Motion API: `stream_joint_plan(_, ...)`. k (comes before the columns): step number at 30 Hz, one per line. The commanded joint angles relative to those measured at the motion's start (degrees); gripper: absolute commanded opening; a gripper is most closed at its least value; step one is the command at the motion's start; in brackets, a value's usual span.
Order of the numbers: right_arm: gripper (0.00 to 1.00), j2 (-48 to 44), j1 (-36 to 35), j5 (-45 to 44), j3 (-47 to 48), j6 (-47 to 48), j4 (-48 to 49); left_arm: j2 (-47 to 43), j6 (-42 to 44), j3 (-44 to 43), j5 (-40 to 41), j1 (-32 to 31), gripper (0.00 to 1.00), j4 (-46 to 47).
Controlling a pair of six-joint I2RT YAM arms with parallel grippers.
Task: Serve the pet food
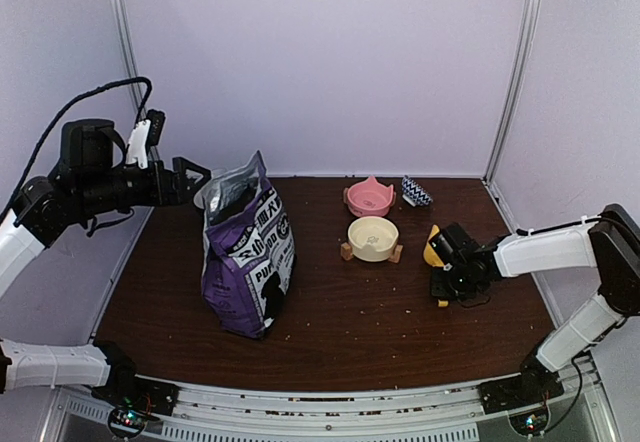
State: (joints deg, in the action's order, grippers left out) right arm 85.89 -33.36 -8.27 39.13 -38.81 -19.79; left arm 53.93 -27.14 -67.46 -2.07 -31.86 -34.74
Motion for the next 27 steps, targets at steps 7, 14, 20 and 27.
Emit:
stream_joint_plan(7, 0.04, -5.4, -0.5, 4.5, 2.0, 5.9, 0.9, -0.9, 1.6, -3.6, 1.9, 0.4, 0.98, -1.2)
stream_joint_plan(14, 0.00, -16.1, -6.7, 2.6, 6.8, 7.4, -5.5, 4.1, 3.6, -9.8, 0.2, 0.4, 0.98, -1.0)
stream_joint_plan(20, 0.00, -23.3, -17.9, -3.4, 15.3, 9.6, -11.2, 5.6, 1.7, -11.2, -5.7, 0.2, 0.94, 2.3)
stream_joint_plan(27, 0.00, -21.1, -31.1, -8.4, 25.8, 13.7, -13.8, 3.3, -3.2, -7.4, -6.5, -3.6, 0.92, 5.3)
